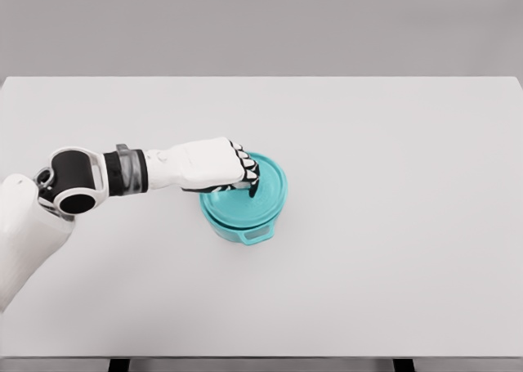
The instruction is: Cover the pot with left arm
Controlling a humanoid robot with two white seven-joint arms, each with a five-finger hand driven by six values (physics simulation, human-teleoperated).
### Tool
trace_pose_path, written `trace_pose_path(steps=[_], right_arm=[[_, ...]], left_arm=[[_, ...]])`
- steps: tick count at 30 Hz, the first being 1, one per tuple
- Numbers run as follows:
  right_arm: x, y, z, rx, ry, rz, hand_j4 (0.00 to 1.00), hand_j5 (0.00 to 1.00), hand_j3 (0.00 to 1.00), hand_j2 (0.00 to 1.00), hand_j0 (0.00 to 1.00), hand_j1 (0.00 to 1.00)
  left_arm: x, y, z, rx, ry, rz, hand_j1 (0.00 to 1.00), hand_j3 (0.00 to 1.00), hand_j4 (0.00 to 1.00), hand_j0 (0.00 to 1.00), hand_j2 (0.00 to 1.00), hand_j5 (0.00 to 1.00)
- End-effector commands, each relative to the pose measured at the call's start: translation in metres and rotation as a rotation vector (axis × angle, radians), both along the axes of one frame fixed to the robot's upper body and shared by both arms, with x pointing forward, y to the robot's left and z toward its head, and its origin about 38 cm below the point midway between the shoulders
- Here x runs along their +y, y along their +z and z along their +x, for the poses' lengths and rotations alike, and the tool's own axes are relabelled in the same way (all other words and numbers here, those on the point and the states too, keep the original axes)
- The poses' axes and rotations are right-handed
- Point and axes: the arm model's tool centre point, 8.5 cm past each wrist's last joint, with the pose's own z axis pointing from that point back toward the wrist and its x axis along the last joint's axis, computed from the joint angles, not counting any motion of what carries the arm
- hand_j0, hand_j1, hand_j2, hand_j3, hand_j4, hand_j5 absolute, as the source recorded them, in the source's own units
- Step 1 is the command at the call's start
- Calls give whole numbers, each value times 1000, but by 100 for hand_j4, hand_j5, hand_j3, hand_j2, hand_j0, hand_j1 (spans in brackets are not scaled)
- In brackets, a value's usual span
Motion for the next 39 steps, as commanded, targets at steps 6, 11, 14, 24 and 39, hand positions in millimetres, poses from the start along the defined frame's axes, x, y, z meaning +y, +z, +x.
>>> trace_pose_path(steps=[6, 11, 14, 24, 39], right_arm=[[0, 0, 0, 0, 0, 0, 100, 100, 100, 100, 100, 100], [0, 0, 0, 0, 0, 0, 100, 100, 100, 100, 100, 100], [0, 0, 0, 0, 0, 0, 100, 100, 100, 100, 100, 100], [0, 0, 0, 0, 0, 0, 100, 100, 100, 100, 100, 100], [0, 0, 0, 0, 0, 0, 100, 100, 100, 100, 100, 100]], left_arm=[[4, 0, 1, 3, 10, 0, 48, 48, 48, 48, 48, 48], [5, -1, 1, 5, 14, 2, 48, 48, 48, 48, 48, 48], [7, -6, 3, 18, 22, 13, 48, 48, 48, 48, 48, 48], [9, -12, 3, 22, 30, 28, 50, 50, 50, 50, 50, 50], [12, -6, -3, 5, 19, 32, 53, 53, 53, 53, 53, 53]])
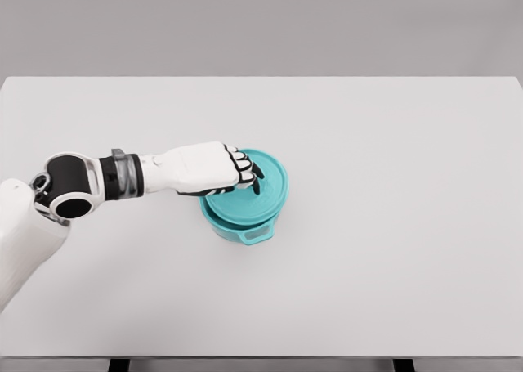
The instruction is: Cover the pot with left arm
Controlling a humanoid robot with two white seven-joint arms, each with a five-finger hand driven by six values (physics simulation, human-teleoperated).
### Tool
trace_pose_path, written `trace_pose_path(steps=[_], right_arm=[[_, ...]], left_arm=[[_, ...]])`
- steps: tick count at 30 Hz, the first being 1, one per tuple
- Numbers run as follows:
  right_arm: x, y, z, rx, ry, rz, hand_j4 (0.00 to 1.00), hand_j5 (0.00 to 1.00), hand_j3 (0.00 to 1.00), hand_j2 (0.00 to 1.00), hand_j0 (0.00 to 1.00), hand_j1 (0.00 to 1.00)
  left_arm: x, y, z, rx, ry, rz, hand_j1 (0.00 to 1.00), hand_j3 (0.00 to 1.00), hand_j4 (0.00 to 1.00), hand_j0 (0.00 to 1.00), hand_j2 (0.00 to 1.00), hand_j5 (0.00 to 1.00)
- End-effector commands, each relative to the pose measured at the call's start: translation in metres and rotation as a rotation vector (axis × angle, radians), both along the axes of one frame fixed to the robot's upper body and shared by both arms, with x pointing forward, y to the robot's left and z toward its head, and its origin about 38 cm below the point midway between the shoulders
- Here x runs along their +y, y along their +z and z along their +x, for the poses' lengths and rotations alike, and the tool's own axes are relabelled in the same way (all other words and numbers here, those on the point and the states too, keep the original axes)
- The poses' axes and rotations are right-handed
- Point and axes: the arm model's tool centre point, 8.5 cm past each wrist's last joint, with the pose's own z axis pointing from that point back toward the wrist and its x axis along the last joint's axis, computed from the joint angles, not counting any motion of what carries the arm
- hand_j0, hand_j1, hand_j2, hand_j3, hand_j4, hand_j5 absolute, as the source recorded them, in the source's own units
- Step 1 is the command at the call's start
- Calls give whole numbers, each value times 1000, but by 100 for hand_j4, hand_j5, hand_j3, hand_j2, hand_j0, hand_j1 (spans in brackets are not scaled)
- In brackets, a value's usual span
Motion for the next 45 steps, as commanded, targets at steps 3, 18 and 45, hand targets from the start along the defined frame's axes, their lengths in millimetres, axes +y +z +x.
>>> trace_pose_path(steps=[3, 18, 45], right_arm=[[0, 0, 0, 0, 0, 0, 100, 100, 100, 100, 100, 100], [0, 0, 0, 0, 0, 0, 100, 100, 100, 100, 100, 100], [0, 0, 0, 0, 0, 0, 100, 100, 100, 100, 100, 100]], left_arm=[[5, 4, -2, -14, -3, 16, 54, 54, 54, 54, 54, 54], [12, 9, -5, -29, -7, 34, 56, 56, 56, 56, 56, 56], [21, 11, -9, -6, -13, 30, 47, 47, 47, 47, 47, 47]])
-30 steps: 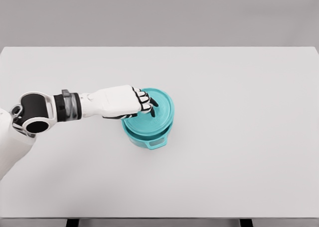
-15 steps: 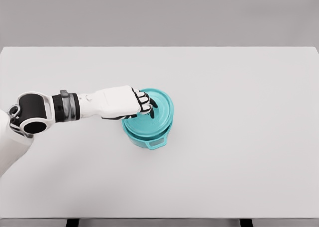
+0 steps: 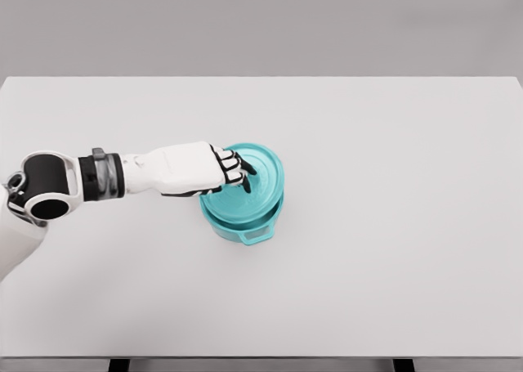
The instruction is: Cover the pot with left arm
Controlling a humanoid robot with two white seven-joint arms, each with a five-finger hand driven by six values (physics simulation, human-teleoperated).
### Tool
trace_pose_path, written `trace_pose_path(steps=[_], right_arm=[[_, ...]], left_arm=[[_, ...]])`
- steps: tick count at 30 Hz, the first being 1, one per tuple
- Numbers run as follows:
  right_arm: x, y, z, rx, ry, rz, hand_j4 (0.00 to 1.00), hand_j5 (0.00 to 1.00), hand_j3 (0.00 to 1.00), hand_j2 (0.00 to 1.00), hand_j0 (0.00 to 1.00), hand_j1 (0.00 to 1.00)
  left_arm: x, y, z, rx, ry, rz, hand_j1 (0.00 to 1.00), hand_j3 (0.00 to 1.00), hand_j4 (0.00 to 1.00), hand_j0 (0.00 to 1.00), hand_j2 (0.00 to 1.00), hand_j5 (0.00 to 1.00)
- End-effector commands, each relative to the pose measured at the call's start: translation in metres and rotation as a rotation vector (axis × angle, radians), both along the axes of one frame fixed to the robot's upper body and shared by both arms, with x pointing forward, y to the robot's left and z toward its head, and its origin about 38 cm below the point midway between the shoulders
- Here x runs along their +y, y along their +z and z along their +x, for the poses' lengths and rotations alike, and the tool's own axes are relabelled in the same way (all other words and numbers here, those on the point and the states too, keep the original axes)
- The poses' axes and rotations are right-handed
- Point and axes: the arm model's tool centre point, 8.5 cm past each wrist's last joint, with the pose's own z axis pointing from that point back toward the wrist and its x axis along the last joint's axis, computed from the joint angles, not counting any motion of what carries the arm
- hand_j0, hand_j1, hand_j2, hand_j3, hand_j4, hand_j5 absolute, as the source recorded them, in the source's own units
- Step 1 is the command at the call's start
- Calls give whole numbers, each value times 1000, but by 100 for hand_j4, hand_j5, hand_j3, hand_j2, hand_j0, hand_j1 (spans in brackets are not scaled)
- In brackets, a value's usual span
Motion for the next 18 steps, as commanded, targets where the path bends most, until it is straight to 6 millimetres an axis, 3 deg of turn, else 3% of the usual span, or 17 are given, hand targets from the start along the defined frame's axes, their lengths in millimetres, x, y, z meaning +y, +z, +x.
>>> trace_pose_path(steps=[1, 18], right_arm=[[0, 0, 0, 0, -1, 0, 100, 100, 100, 100, 100, 100], [0, 0, 0, 0, 0, 0, 100, 100, 100, 100, 100, 100]], left_arm=[[2, 0, -1, -2, -6, 16, 47, 47, 47, 47, 47, 47], [-2, -15, -5, 33, -21, 38, 47, 47, 47, 47, 47, 47]])
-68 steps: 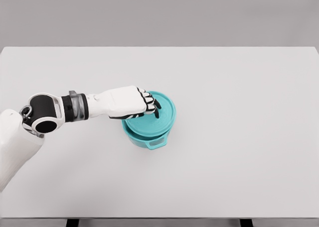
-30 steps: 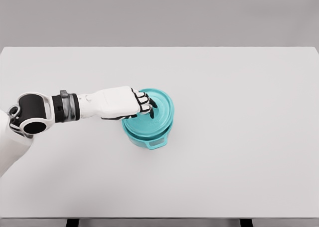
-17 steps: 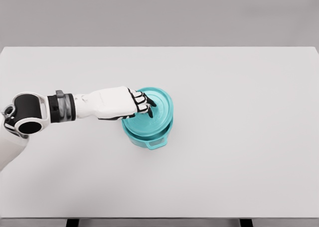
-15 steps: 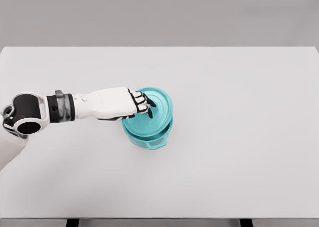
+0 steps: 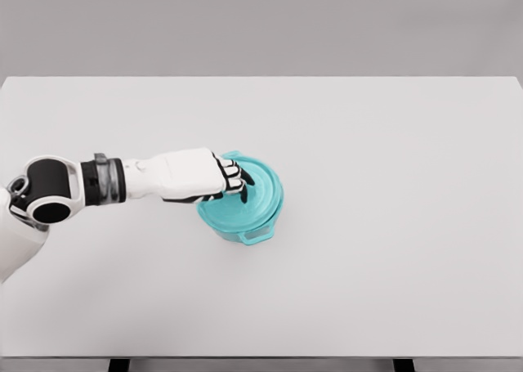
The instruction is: Cover the pot with left arm
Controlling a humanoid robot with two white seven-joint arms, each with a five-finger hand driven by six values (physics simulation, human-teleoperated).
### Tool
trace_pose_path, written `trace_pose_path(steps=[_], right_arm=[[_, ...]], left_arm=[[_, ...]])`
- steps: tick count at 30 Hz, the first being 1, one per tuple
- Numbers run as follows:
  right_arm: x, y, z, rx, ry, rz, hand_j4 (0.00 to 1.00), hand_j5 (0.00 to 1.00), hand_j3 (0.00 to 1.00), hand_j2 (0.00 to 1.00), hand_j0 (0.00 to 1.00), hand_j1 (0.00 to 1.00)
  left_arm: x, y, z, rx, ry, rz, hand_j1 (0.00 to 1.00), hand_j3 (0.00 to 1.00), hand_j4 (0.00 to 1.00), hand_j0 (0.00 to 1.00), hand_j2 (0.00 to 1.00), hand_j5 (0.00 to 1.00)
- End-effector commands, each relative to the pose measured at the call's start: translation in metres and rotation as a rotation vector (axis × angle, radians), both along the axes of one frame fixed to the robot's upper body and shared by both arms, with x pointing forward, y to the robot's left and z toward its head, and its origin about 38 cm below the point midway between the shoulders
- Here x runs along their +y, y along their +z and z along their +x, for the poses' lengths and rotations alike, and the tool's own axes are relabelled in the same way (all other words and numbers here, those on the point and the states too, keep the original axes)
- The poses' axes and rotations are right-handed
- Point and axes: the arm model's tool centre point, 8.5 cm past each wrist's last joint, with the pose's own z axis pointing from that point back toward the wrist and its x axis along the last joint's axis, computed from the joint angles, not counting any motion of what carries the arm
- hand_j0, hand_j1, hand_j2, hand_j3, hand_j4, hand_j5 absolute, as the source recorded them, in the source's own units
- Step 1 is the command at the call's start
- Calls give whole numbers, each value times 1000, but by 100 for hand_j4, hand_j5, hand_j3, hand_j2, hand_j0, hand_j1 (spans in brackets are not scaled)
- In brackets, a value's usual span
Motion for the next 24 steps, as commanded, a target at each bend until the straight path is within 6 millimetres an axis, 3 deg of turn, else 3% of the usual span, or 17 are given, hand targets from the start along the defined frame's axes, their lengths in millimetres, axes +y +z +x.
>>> trace_pose_path(steps=[1, 24], right_arm=[[0, 0, 0, 0, 0, 0, 100, 100, 100, 100, 100, 100], [0, 0, 0, 0, 0, 0, 100, 100, 100, 100, 100, 100]], left_arm=[[0, -7, -2, -9, -18, 53, 46, 46, 46, 46, 46, 46], [2, -9, 5, 1, 1, 52, 48, 48, 48, 48, 48, 48]])
